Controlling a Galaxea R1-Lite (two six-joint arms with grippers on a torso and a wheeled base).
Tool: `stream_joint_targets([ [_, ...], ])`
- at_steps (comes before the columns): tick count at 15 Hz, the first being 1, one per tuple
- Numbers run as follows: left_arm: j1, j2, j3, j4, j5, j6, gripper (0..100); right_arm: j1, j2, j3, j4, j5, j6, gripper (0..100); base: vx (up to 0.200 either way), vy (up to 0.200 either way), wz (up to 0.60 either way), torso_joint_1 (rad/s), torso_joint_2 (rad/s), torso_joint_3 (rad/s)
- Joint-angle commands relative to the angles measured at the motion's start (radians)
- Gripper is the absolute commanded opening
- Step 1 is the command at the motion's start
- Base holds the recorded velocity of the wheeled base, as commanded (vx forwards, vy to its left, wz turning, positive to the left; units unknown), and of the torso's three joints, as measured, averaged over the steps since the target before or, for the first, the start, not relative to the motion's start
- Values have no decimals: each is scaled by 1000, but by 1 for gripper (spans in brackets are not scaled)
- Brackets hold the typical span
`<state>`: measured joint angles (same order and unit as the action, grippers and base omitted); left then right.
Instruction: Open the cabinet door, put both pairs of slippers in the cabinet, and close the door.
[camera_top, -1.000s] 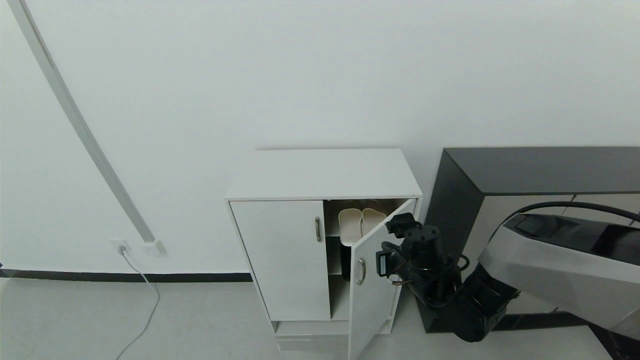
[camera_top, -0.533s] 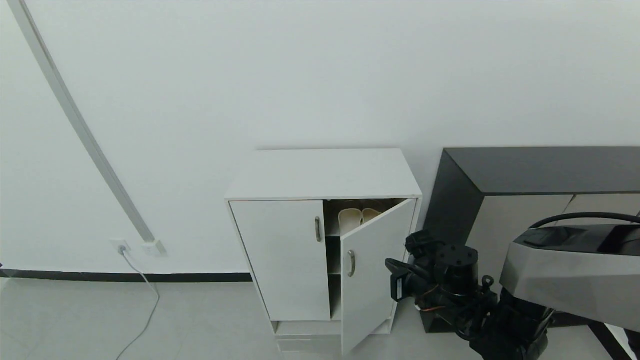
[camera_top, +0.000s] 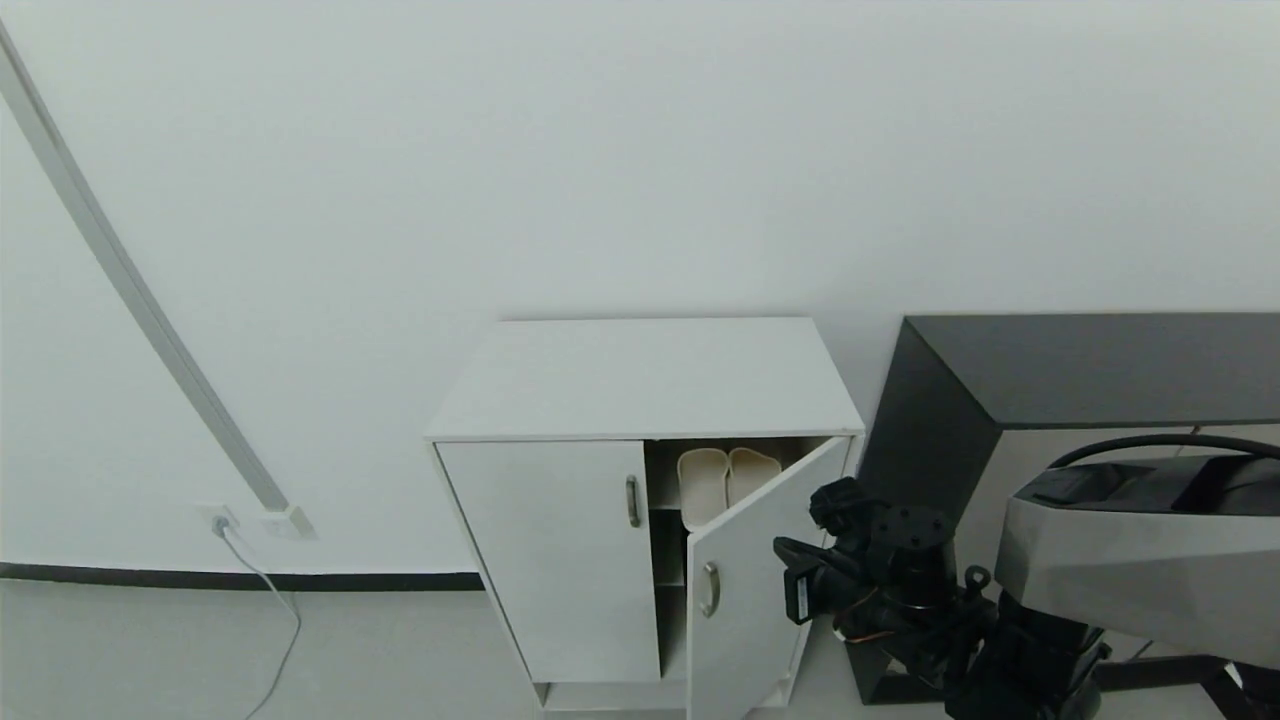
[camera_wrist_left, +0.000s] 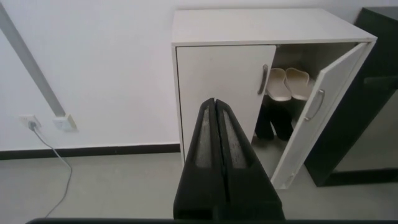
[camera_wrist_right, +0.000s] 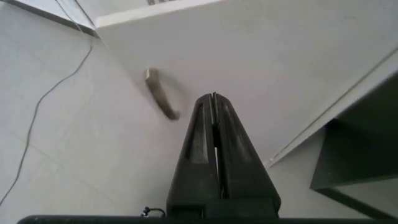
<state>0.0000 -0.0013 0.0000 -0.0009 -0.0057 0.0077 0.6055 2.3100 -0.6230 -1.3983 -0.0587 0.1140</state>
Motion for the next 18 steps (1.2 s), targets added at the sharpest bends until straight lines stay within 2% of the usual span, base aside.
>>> stream_joint_targets([
  [1, 0, 1, 0, -1, 0, 0, 0, 0, 12, -1, -1, 0, -1, 0, 0, 0, 0, 0, 0, 0],
  [9, 0, 1, 0, -1, 0, 0, 0, 0, 42, -46, 1, -1, -2, 0, 0, 0, 0, 0, 0, 0],
  [18, 0, 1, 0, -1, 0, 2, 0, -41, 127, -281, 90, -3, -5, 0, 0, 0, 0, 0, 0, 0],
])
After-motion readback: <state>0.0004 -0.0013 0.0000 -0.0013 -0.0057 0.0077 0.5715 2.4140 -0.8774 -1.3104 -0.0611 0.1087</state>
